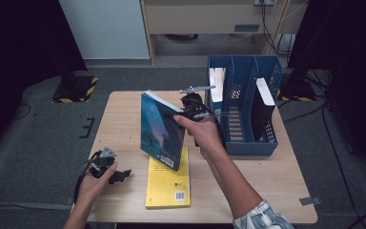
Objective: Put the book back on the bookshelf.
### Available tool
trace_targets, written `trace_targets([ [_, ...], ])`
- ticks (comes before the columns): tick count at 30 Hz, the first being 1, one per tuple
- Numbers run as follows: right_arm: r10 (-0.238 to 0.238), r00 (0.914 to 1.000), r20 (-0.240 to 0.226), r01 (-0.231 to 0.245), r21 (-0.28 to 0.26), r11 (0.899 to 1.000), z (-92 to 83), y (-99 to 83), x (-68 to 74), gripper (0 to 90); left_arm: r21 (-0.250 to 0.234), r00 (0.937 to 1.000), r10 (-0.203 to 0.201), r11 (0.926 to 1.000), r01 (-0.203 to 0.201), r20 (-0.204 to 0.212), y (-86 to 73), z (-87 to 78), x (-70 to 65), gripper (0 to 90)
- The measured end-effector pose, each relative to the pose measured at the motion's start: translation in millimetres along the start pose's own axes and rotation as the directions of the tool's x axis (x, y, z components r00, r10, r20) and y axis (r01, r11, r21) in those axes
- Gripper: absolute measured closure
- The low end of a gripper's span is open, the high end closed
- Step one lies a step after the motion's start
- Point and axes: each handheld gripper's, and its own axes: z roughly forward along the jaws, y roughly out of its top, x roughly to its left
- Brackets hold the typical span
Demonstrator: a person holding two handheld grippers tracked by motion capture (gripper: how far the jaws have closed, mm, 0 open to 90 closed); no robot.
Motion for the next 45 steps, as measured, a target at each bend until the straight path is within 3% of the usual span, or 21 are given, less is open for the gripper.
trace_targets([
  [4,-0.005,0.9999,0.010,0.005,0.000,1.000,-6.5,-1.4,-0.5,73.5,0.002,0.9999,-0.010,1.0000,0.010,-0.009,-2.7,3.0,-0.2,4.6],
  [9,0.007,0.9998,0.018,-0.007,-0.003,1.000,-15.5,-4.4,-3.1,73.4,-0.002,0.9997,0.008,1.0000,-0.008,-0.022,-4.5,3.0,-2.5,4.0],
  [13,0.015,0.9996,0.024,-0.015,-0.008,1.000,-22.8,-7.6,-6.0,73.4,-0.026,0.9989,0.017,0.9995,-0.018,-0.044,-8.0,5.0,-6.1,2.7],
  [24,0.029,0.9988,0.039,-0.028,-0.021,0.999,-44.2,-15.3,-7.1,73.4,-0.088,0.9988,0.012,0.9960,-0.017,-0.047,-14.2,7.6,-7.3,0.0],
  [45,0.034,0.9988,0.034,-0.033,-0.031,0.999,-85.1,-35.3,-8.5,73.4,-0.085,0.9987,0.011,0.9962,-0.015,-0.050,-14.0,7.5,-7.6,0.0],
])
